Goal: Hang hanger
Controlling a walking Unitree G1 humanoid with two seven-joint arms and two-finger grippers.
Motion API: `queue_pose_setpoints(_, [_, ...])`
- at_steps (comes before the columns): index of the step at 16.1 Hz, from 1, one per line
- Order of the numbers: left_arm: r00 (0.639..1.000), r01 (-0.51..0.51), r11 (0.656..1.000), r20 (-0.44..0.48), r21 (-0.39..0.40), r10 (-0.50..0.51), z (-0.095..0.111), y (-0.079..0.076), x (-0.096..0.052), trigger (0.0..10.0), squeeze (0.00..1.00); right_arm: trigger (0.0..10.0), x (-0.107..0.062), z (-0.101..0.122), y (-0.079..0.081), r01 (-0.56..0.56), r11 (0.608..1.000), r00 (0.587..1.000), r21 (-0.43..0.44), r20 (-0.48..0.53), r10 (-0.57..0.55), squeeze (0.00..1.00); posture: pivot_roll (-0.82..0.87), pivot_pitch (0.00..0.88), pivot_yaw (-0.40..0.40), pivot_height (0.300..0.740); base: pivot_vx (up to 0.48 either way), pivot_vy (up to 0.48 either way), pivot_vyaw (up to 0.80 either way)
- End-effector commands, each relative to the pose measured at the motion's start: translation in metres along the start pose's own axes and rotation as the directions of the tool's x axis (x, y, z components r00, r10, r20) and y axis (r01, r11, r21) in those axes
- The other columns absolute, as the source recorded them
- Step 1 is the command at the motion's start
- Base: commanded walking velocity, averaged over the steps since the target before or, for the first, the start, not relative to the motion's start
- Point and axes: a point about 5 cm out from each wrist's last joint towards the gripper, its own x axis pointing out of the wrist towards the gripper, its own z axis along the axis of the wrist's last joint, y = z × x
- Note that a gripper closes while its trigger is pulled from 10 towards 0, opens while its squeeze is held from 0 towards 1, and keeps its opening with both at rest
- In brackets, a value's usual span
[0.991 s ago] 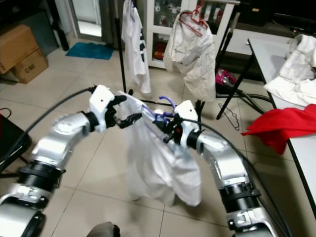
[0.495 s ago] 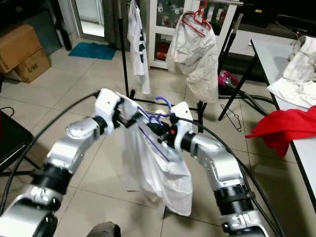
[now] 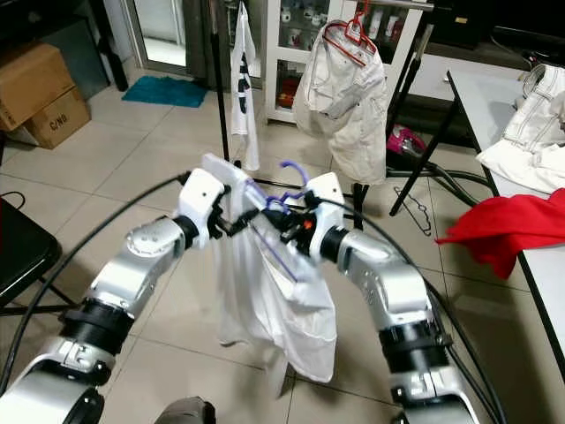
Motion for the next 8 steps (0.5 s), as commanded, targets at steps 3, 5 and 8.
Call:
queue_pose_setpoints(3, [0.998,-0.061,0.998,0.011,-0.008,0.061,0.0006,0.0053,0.0003,0.8,0.00,10.0,-0.0031,0.0134,-0.0140,0.051,0.998,0.997,0.025,0.053,-0.052,0.00,0.08,0.000,-0.031,0.740,0.000,0.000,0.00])
queue_pose_setpoints(5, [0.998,-0.061,0.998,0.007,-0.012,0.061,-0.0001,0.0050,0.0012,0.0,0.00,10.0,-0.0024,0.0153,-0.0156,0.051,0.998,0.997,0.038,0.060,-0.054,0.00,0.09,0.000,-0.034,0.740,0.000,0.000,0.00])
queue_pose_setpoints(8, [0.999,-0.046,0.999,0.019,-0.012,0.046,0.0013,0.0056,0.0023,0.0,0.00,10.0,-0.0007,0.0160,-0.0139,0.026,0.999,0.997,0.045,0.066,-0.029,0.00,0.09,0.000,-0.035,0.740,0.000,0.000,0.00])
